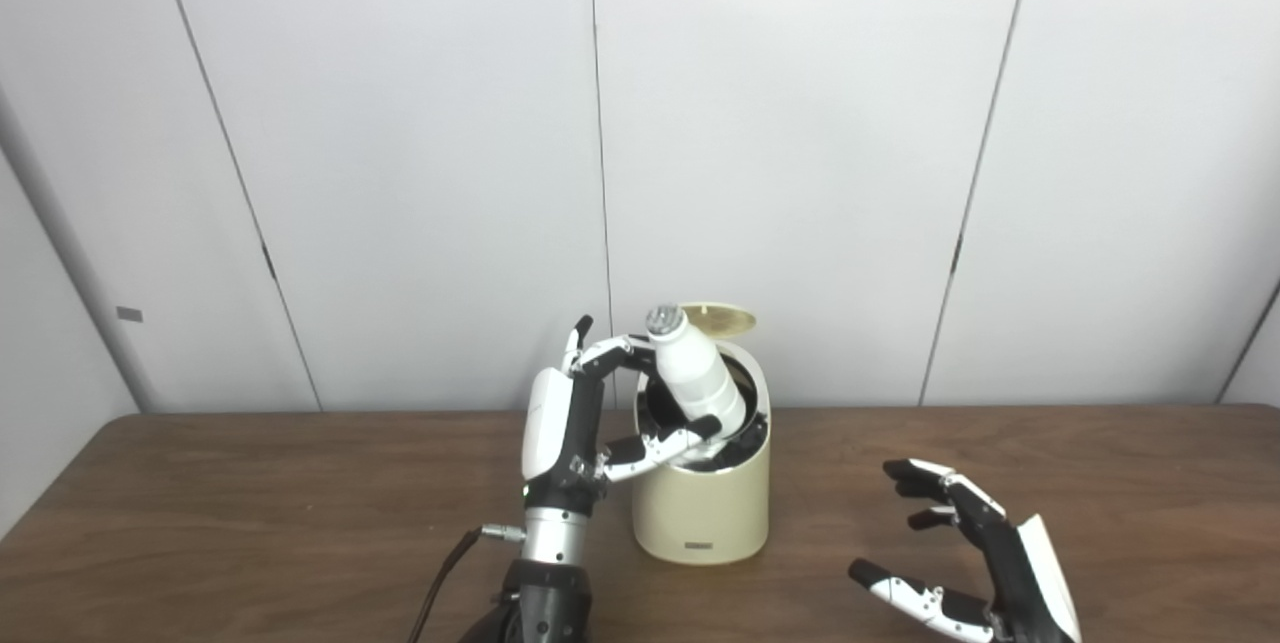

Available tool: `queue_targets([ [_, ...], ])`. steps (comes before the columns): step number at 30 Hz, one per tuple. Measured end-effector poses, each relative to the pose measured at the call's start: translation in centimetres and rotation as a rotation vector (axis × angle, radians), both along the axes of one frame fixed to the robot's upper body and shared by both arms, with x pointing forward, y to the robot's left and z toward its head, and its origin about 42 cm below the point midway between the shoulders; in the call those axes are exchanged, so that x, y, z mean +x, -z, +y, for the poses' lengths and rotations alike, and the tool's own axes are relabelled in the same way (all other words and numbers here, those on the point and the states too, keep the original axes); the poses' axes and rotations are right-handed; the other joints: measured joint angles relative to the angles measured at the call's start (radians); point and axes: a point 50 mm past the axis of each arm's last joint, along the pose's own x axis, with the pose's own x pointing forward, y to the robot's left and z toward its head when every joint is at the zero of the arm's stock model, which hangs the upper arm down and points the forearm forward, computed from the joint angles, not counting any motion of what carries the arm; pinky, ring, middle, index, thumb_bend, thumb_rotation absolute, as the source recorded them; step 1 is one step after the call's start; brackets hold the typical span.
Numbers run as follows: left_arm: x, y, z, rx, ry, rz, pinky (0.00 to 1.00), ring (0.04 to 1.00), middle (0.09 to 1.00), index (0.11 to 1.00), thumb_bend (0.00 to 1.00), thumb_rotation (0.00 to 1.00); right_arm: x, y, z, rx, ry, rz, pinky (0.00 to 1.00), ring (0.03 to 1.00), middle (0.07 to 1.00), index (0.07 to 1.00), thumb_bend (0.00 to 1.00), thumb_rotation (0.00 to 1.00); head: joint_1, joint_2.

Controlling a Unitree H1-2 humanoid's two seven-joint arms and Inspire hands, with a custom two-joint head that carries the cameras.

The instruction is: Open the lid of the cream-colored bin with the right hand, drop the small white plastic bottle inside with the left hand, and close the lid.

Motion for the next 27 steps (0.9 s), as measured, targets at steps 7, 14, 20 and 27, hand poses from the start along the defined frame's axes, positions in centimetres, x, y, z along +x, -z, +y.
queue_targets([
  [7, 0.10, -0.08, 0.25, -0.004, -0.007, -0.001, 1.00, 0.754, 0.534, 0.551, 1.00, 0.35, 0.00, 0.00, 0.00, 0.001, -0.001, 0.000, 0.58, 0.722, 0.741, 0.707, 0.59, 0.31, 0.000, 0.002],
  [14, 0.20, -0.14, 0.37, 0.001, -0.002, 0.005, 1.00, 0.758, 0.547, 0.566, 1.00, 0.36, 0.00, 0.00, 0.02, 0.002, -0.002, -0.001, 0.56, 0.712, 0.740, 0.701, 0.59, 0.30, 0.000, 0.002],
  [20, 0.30, -0.34, 0.57, -0.004, -0.008, 0.002, 1.00, 0.761, 0.555, 0.569, 1.00, 0.36, -0.01, 0.00, 0.02, 0.002, -0.002, -0.001, 0.57, 0.716, 0.743, 0.706, 0.59, 0.30, 0.002, 0.002],
  [27, -0.21, -0.79, 0.86, -0.022, -0.020, -0.031, 1.00, 0.709, 0.484, 0.505, 0.57, 0.02, 0.00, 0.00, 0.04, 0.002, -0.003, -0.001, 0.56, 0.709, 0.741, 0.709, 0.59, 0.29, 0.005, 0.005],
])
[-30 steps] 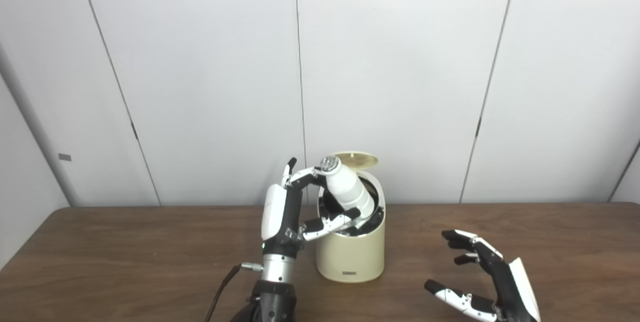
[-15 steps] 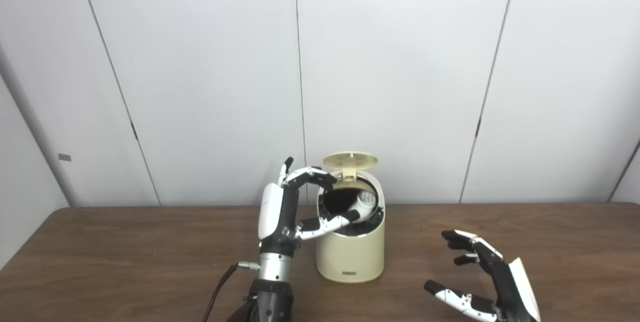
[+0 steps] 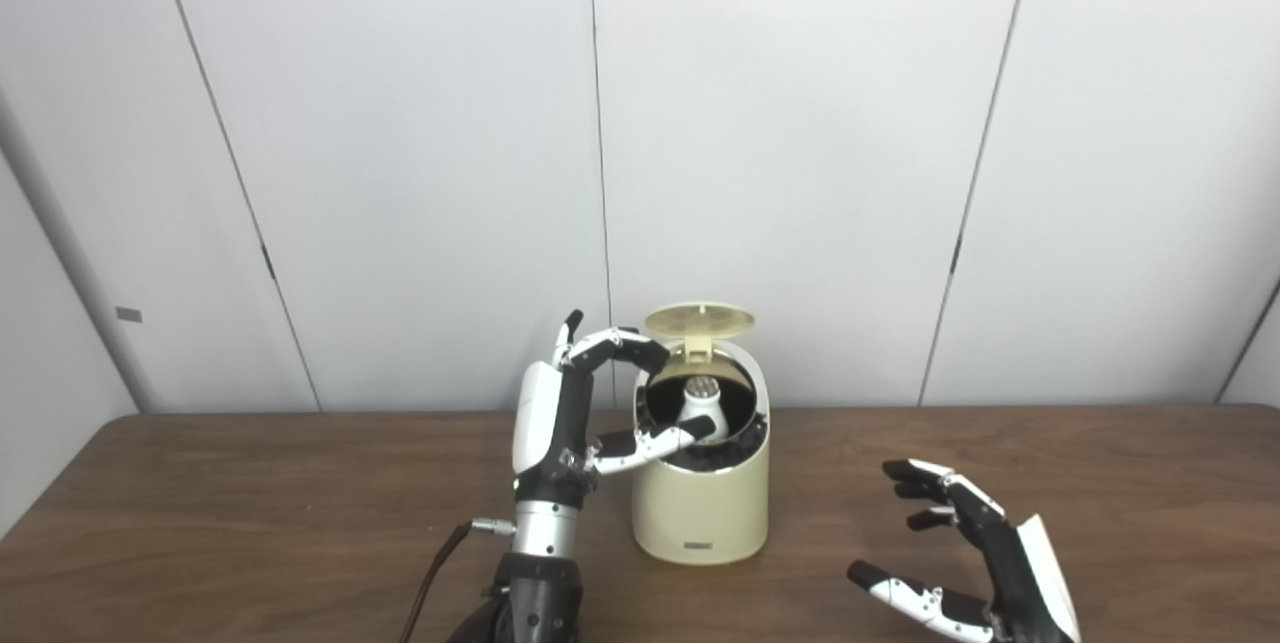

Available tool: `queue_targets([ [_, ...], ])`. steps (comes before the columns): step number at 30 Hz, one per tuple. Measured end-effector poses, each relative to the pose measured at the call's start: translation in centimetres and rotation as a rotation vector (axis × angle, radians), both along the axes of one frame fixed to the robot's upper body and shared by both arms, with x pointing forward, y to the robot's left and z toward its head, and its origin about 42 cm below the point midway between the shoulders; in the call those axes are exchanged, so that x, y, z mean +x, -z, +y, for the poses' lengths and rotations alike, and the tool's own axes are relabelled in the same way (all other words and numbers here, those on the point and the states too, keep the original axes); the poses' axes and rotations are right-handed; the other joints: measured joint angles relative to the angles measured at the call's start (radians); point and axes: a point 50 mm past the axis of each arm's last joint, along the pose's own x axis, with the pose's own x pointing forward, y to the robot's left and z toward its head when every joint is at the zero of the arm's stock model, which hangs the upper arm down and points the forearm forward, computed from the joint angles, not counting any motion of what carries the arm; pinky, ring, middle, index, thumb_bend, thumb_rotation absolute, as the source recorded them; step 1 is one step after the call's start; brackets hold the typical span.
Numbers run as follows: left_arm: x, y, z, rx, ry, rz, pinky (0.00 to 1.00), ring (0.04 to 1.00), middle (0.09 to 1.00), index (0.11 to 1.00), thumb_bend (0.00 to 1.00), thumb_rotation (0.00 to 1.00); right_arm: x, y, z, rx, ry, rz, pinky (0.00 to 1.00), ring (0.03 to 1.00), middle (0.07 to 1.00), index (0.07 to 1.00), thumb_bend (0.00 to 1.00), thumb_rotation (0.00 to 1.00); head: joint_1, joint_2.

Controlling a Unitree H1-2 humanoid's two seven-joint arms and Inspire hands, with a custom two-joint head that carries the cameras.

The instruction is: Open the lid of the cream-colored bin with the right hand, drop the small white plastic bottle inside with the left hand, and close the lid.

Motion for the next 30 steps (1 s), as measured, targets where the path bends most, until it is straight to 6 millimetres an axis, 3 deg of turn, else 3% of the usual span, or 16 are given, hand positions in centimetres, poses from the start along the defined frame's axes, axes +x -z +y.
queue_targets([
  [5, -1.7, -1.1, 0.9, -0.073, -0.014, -0.065, 1.00, 0.656, 0.464, 0.511, 0.52, 0.00, 0.0, 0.0, -0.1, 0.003, -0.001, 0.001, 0.56, 0.710, 0.740, 0.705, 0.59, 0.30, 0.003, -0.006],
  [12, -4.4, -3.2, 4.2, -0.201, 0.008, -0.117, 1.00, 0.701, 0.476, 0.499, 0.52, 0.00, 0.0, 0.0, -0.3, 0.010, -0.003, 0.002, 0.56, 0.712, 0.741, 0.706, 0.58, 0.26, 0.028, 0.002],
  [14, -5.3, -3.4, 5.9, -0.238, -0.008, -0.128, 0.76, 0.685, 0.497, 0.474, 0.52, 0.00, 0.1, 0.0, -0.6, 0.010, -0.001, 0.005, 0.58, 0.718, 0.739, 0.708, 0.59, 0.29, 0.032, 0.003],
  [22, -6.7, -4.6, 12.7, -0.379, -0.052, -0.137, 0.62, 0.600, 0.486, 0.486, 0.52, 0.00, 0.3, 0.4, -0.9, 0.004, -0.002, 0.014, 0.58, 0.711, 0.740, 0.715, 0.57, 0.28, 0.044, 0.000],
  [24, -7.1, -4.0, 13.8, -0.373, -0.064, -0.119, 0.42, 0.504, 0.499, 0.478, 0.52, 0.00, 0.4, 0.3, -0.9, 0.005, -0.003, 0.010, 0.61, 0.725, 0.741, 0.718, 0.57, 0.27, 0.046, 0.002],
  [26, -7.7, -3.2, 14.6, -0.324, -0.048, -0.083, 0.45, 0.539, 0.510, 0.476, 0.51, 0.00, 0.4, 0.3, -1.0, 0.011, -0.013, 0.004, 0.64, 0.747, 0.760, 0.741, 0.56, 0.32, 0.052, 0.000],
  [27, -8.0, -2.7, 14.9, -0.291, -0.017, -0.055, 0.52, 0.618, 0.630, 0.490, 0.49, 0.04, 0.5, 0.2, -1.1, 0.009, -0.029, 0.007, 0.70, 0.805, 0.818, 0.802, 0.58, 0.47, 0.054, -0.002],
  [28, -8.2, -2.4, 15.2, -0.273, 0.020, -0.028, 0.58, 0.687, 0.707, 0.619, 0.40, 0.27, 0.5, 0.2, -1.2, -0.005, -0.057, 0.016, 0.76, 0.852, 0.867, 0.851, 0.61, 0.57, 0.052, -0.002],
  [29, -8.5, -1.9, 15.5, -0.275, 0.074, 0.005, 0.61, 0.723, 0.746, 0.686, 0.35, 0.39, 0.6, 0.1, -1.4, -0.035, -0.105, 0.032, 0.79, 0.877, 0.892, 0.877, 0.63, 0.62, 0.052, -0.002],
  [30, -8.7, -1.6, 15.7, -0.283, 0.128, 0.032, 0.68, 0.778, 0.802, 0.761, 0.32, 0.57, 0.6, 0.0, -1.6, -0.058, -0.144, 0.045, 0.85, 0.918, 0.933, 0.916, 0.66, 0.74, 0.051, -0.002],
])
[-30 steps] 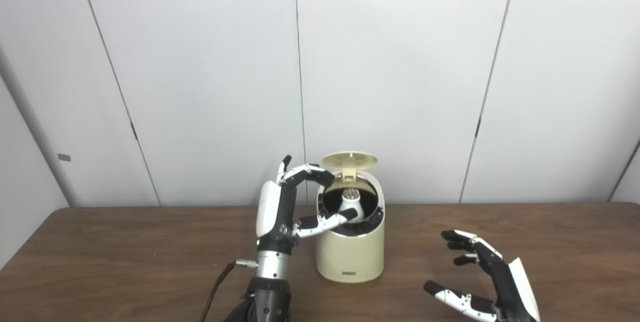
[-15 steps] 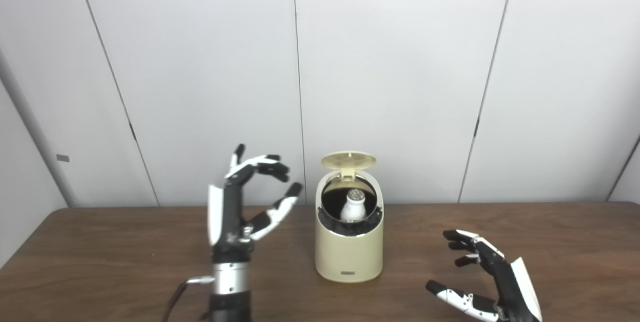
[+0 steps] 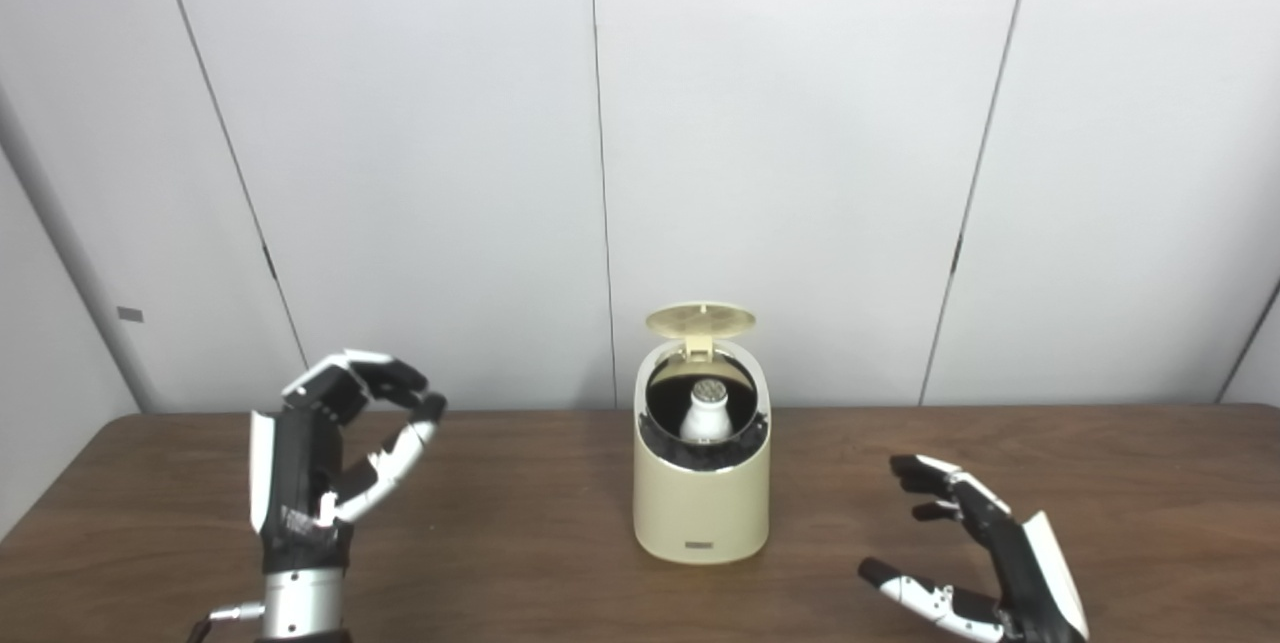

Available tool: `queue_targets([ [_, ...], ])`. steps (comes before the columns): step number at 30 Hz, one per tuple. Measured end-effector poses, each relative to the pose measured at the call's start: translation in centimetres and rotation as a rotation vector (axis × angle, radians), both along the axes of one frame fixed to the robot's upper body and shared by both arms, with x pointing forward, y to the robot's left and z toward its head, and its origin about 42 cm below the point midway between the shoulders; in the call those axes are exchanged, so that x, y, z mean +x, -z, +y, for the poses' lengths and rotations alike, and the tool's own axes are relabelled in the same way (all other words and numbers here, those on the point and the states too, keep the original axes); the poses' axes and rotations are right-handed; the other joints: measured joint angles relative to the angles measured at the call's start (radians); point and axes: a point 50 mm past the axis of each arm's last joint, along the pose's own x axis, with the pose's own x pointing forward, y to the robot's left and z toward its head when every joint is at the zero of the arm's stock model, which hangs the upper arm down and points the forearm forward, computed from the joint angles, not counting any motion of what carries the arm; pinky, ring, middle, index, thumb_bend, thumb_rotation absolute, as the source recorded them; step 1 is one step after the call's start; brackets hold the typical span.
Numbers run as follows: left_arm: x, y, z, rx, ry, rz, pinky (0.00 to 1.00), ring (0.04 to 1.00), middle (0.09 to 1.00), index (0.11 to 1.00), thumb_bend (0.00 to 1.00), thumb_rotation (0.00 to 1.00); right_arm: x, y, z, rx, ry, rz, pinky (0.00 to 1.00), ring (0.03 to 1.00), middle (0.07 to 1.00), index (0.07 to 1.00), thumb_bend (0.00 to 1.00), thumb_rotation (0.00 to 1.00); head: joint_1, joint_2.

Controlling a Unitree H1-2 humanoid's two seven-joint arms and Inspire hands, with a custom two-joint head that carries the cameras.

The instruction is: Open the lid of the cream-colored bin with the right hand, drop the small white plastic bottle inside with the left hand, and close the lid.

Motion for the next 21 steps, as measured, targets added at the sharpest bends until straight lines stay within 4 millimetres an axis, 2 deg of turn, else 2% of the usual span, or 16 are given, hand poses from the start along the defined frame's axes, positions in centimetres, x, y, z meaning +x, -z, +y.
queue_targets([
  [1, -0.2, 0.3, 0.1, -0.004, 0.045, 0.015, 0.73, 0.818, 0.843, 0.809, 0.30, 0.65, 0.1, -0.2, -0.3, -0.029, -0.034, 0.008, 0.88, 0.946, 0.962, 0.944, 0.67, 0.83, 0.000, -0.002],
  [4, -0.5, 1.1, -0.1, -0.017, 0.116, 0.041, 0.79, 0.860, 0.882, 0.855, 0.28, 0.69, 0.6, -1.9, -0.9, -0.066, -0.090, -0.018, 0.95, 0.989, 0.994, 0.987, 0.69, 0.94, 0.000, -0.002],
  [6, -0.5, 1.2, -0.4, -0.028, 0.136, 0.038, 0.81, 0.871, 0.890, 0.865, 0.29, 0.70, 1.4, -3.4, -0.9, -0.094, -0.124, -0.046, 0.98, 0.998, 0.999, 0.998, 0.73, 0.96, 0.002, -0.003],
  [8, -0.4, 1.2, -1.0, -0.029, 0.154, 0.033, 0.82, 0.881, 0.899, 0.878, 0.29, 0.71, 1.8, -5.3, -0.8, -0.147, -0.185, -0.069, 1.00, 1.000, 1.000, 1.000, 0.80, 0.95, -0.003, -0.003],
  [9, -0.4, 1.2, -1.1, -0.019, 0.158, 0.033, 0.84, 0.896, 0.911, 0.889, 0.29, 0.71, 1.9, -6.4, -0.6, -0.182, -0.217, -0.082, 1.00, 1.000, 1.000, 1.000, 0.89, 0.97, -0.005, -0.003],
  [10, -0.3, 1.3, -1.1, -0.008, 0.163, 0.037, 0.85, 0.903, 0.917, 0.894, 0.29, 0.71, 2.0, -7.6, -0.5, -0.222, -0.241, -0.087, 1.00, 1.000, 1.000, 1.000, 0.94, 0.98, -0.006, -0.005],
  [12, -0.3, 1.5, -1.0, 0.005, 0.168, 0.045, 0.86, 0.908, 0.920, 0.897, 0.29, 0.71, 2.2, -9.6, -0.2, -0.271, -0.256, -0.108, 1.00, 1.000, 1.000, 1.000, 0.98, 0.98, -0.008, -0.006],
  [17, -0.2, 1.9, -0.9, 0.024, 0.150, 0.055, 0.83, 0.877, 0.882, 0.863, 0.32, 0.71, 2.3, -14.3, 1.7, -0.408, -0.236, -0.161, 0.99, 1.000, 1.000, 1.000, 1.00, 1.00, -0.014, -0.006],
  [21, -0.3, 2.2, -1.6, 0.010, 0.143, 0.057, 0.82, 0.869, 0.872, 0.858, 0.32, 0.73, 2.5, -19.1, 3.6, -0.534, -0.232, -0.252, 0.96, 1.000, 1.000, 1.000, 0.91, 0.96, -0.020, -0.006],
])
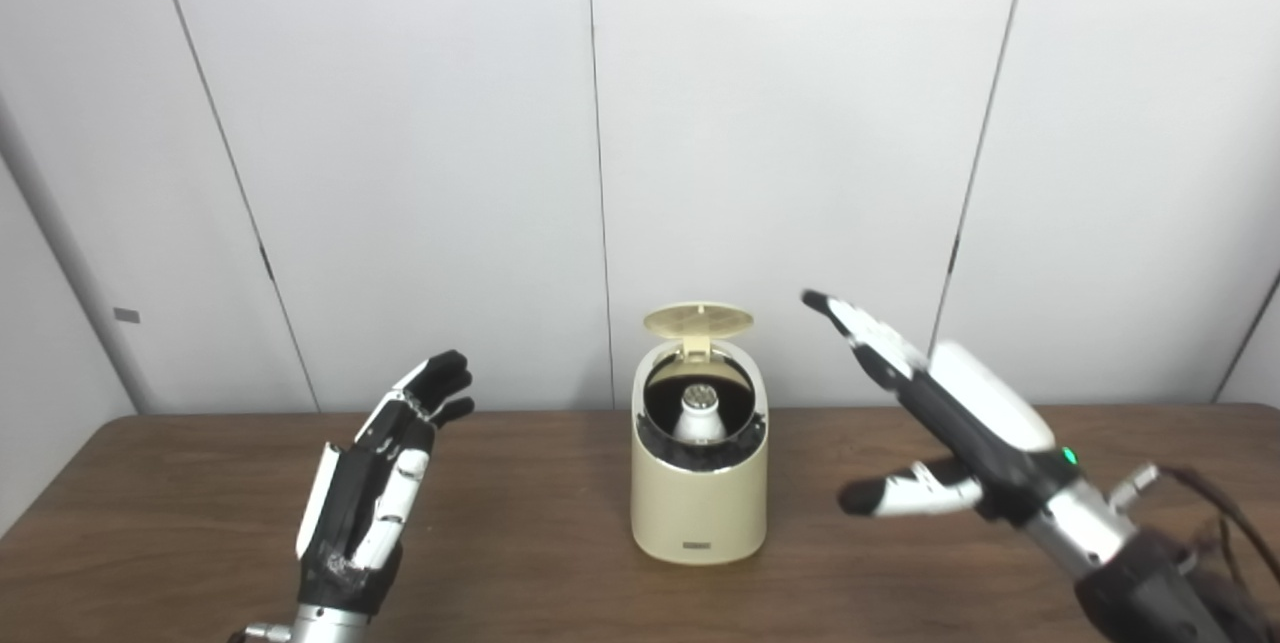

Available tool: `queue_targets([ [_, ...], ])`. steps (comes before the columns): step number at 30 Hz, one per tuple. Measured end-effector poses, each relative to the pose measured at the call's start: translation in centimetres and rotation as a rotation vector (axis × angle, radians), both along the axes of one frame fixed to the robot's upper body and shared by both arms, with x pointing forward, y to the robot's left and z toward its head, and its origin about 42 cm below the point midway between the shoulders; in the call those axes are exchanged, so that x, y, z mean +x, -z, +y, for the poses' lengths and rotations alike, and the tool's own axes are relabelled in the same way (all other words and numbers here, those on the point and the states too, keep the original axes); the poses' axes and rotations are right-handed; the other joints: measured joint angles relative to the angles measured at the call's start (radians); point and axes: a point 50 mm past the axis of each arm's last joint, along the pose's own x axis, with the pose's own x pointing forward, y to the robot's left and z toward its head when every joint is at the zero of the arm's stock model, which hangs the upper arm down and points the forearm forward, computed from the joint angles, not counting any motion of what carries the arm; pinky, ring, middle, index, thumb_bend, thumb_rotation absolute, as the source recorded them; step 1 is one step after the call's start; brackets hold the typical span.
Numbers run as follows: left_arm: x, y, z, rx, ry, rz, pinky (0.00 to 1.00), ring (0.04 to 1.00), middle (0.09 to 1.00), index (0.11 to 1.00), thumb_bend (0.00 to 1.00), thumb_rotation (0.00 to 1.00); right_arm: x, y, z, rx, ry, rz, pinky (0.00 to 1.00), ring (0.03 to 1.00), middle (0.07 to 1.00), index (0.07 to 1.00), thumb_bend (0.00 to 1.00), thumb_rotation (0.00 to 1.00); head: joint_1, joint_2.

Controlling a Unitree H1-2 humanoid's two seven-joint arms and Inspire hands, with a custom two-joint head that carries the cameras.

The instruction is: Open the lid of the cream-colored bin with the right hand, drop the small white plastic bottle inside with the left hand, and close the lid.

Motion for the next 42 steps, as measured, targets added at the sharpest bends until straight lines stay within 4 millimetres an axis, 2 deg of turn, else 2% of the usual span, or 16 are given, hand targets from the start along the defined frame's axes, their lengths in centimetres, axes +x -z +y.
queue_targets([
  [2, 0.0, 0.2, -0.3, 0.018, -0.007, 0.005, 0.83, 0.873, 0.876, 0.862, 0.34, 0.76, 0.4, -2.1, 1.0, -0.048, 0.008, -0.059, 0.95, 1.000, 0.990, 0.985, 0.91, 0.97, 0.000, 0.000],
  [5, -0.1, 0.3, -0.3, 0.047, -0.015, 0.009, 0.83, 0.874, 0.876, 0.863, 0.35, 0.78, 1.0, -3.8, 2.1, -0.106, 0.019, -0.100, 0.93, 1.000, 0.952, 0.943, 0.93, 0.98, 0.000, 0.003],
  [11, -0.7, 1.1, -0.1, 0.056, -0.028, 0.031, 0.83, 0.871, 0.872, 0.852, 0.37, 0.78, 2.5, -5.1, 3.9, -0.184, 0.028, -0.087, 0.91, 1.000, 0.916, 0.899, 0.92, 0.95, 0.005, 0.011],
  [15, -0.8, 1.2, -0.2, 0.079, -0.037, 0.035, 0.83, 0.872, 0.877, 0.860, 0.40, 0.82, 4.1, -5.9, 5.3, -0.203, 0.033, -0.084, 0.88, 0.975, 0.899, 0.878, 0.94, 0.96, 0.005, 0.009],
  [22, -0.8, 1.4, -0.1, 0.081, -0.048, 0.042, 0.83, 0.867, 0.870, 0.851, 0.40, 0.82, 7.4, -4.9, 6.9, -0.246, 0.020, -0.027, 0.91, 0.979, 0.881, 0.875, 0.93, 0.96, 0.006, 0.014],
  [27, -0.8, 1.7, -0.2, 0.070, -0.055, 0.049, 0.81, 0.859, 0.864, 0.843, 0.41, 0.81, 8.8, -4.6, 7.3, -0.274, 0.026, 0.006, 0.91, 0.976, 0.882, 0.875, 0.92, 0.95, 0.000, 0.018],
  [34, -0.9, 1.7, 0.0, 0.063, -0.066, 0.051, 0.79, 0.846, 0.850, 0.835, 0.40, 0.81, 9.3, -4.2, 7.6, -0.291, 0.024, 0.026, 0.92, 0.973, 0.875, 0.853, 0.90, 0.96, -0.008, 0.021],
  [37, -0.9, 1.8, 0.2, 0.062, -0.071, 0.053, 0.81, 0.850, 0.853, 0.836, 0.43, 0.81, 9.3, -4.0, 7.7, -0.297, 0.022, 0.029, 0.90, 0.964, 0.862, 0.839, 0.89, 0.96, -0.012, 0.023],
  [42, -0.9, 1.8, 0.3, 0.062, -0.075, 0.053, 0.79, 0.834, 0.833, 0.815, 0.41, 0.80, 9.1, -2.9, 7.5, -0.296, 0.022, 0.056, 0.89, 0.977, 0.867, 0.842, 0.89, 0.97, -0.021, 0.026],
])
